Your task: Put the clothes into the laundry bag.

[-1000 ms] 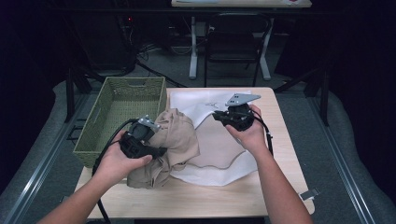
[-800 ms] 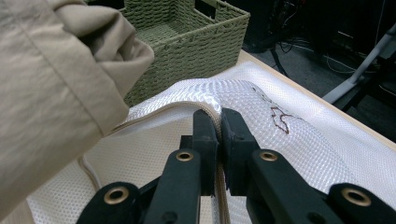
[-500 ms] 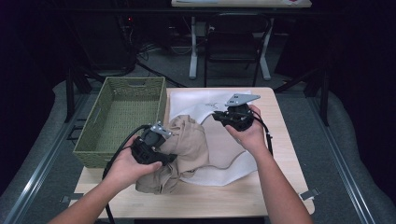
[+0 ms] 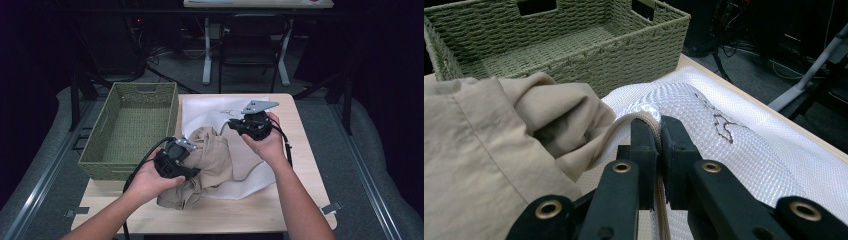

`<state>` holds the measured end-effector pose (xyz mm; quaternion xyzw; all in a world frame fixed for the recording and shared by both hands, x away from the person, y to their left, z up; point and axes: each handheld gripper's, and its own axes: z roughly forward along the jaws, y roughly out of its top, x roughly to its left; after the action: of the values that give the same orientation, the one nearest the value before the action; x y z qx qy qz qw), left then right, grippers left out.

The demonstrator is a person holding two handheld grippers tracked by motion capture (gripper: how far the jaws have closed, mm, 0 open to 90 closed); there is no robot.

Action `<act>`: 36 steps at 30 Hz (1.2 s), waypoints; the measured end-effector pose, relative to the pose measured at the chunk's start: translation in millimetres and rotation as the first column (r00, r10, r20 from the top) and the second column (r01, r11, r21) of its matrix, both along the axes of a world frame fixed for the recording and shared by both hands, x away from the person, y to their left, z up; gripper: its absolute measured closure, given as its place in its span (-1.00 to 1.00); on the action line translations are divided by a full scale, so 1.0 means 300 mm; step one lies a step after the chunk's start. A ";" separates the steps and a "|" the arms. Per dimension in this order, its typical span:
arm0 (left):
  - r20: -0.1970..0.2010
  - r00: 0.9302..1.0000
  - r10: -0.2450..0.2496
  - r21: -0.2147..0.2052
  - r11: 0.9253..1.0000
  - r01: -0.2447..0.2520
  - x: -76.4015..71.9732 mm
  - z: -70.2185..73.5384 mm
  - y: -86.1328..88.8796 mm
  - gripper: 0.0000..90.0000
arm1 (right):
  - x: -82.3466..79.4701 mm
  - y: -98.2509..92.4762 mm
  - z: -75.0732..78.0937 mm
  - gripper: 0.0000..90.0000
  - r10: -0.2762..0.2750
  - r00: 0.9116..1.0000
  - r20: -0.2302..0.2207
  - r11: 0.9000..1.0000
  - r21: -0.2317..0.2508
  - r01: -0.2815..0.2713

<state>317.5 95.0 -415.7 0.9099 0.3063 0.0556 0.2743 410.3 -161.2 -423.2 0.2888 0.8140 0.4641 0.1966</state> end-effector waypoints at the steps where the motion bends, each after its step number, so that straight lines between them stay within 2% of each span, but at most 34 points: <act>1: 0.000 1.000 -0.001 -0.001 1.000 0.001 0.000 -0.001 -0.001 0.39 | 0.000 0.000 0.000 0.90 -0.001 1.000 -0.001 1.000 0.000 0.001; 15: 0.005 1.000 -0.014 -0.021 1.000 0.015 -0.022 0.005 -0.001 0.39 | 0.004 -0.001 -0.004 0.90 -0.003 1.000 -0.004 1.000 -0.002 0.003; 20: 0.009 1.000 -0.004 -0.038 0.999 0.004 -0.036 0.009 0.013 0.39 | 0.004 -0.004 -0.004 0.90 -0.003 1.000 -0.006 1.000 0.001 0.003; 36: 0.019 1.000 0.009 -0.042 0.999 -0.008 -0.066 0.032 0.055 0.39 | 0.005 -0.001 -0.007 0.90 -0.002 1.000 -0.007 1.000 -0.002 0.002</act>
<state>297.6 111.4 -406.0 0.9021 0.3084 0.0591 0.2960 411.9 -161.5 -425.2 0.2912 0.8148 0.4620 0.1944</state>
